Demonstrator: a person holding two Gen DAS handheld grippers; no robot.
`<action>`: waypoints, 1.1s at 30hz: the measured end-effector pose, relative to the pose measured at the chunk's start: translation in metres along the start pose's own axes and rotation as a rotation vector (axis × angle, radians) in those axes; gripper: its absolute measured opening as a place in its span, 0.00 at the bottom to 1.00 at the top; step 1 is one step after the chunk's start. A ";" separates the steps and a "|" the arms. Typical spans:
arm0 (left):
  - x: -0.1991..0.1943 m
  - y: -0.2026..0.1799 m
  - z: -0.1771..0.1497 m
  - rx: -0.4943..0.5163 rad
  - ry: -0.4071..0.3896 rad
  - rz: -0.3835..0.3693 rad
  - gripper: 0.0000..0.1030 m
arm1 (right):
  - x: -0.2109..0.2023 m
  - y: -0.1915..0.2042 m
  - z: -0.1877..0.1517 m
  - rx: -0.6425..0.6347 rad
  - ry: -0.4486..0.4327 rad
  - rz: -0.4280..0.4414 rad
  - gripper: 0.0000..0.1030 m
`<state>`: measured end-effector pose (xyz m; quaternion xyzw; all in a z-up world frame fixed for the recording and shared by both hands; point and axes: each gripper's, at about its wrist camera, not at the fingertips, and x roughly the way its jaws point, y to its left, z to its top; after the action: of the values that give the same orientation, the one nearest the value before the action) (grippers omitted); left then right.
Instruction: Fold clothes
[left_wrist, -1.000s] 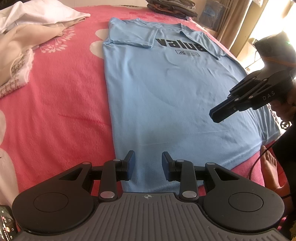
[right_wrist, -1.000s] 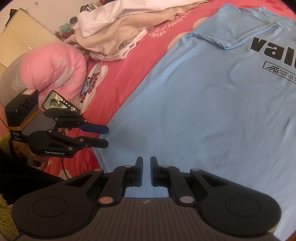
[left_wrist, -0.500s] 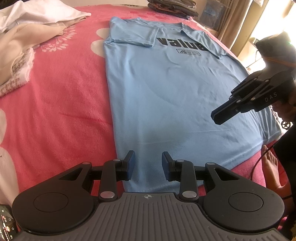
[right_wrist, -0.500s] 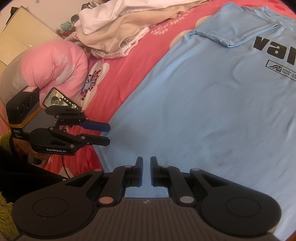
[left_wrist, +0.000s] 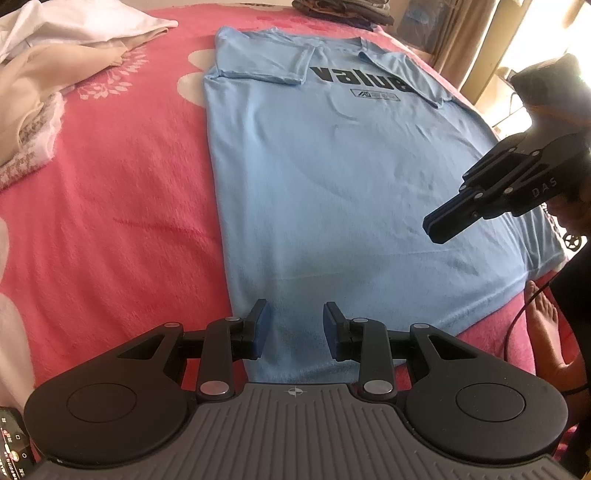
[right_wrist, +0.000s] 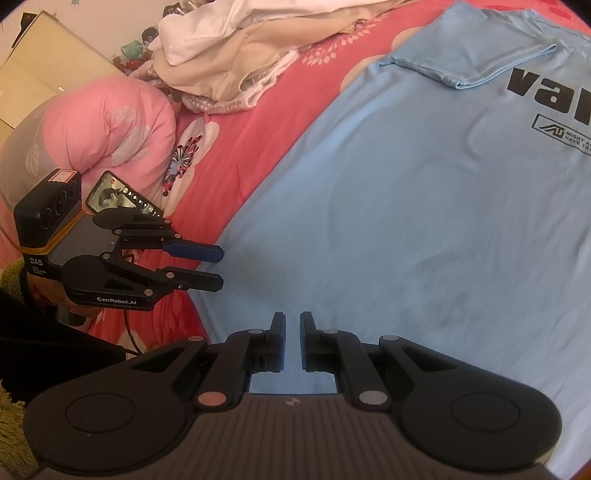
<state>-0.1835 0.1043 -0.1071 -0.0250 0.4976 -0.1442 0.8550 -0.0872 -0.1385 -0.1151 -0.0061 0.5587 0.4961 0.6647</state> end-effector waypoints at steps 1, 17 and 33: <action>0.000 0.000 0.000 0.000 0.001 0.000 0.31 | 0.000 0.000 0.000 0.001 0.000 0.000 0.08; 0.001 -0.001 -0.001 0.015 0.008 0.010 0.32 | -0.001 0.003 0.000 -0.001 0.001 -0.001 0.08; -0.018 0.008 -0.003 0.013 -0.029 0.050 0.32 | -0.001 -0.001 -0.004 -0.013 0.004 -0.019 0.08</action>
<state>-0.1922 0.1173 -0.0951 -0.0090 0.4848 -0.1255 0.8655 -0.0892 -0.1418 -0.1167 -0.0169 0.5565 0.4934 0.6683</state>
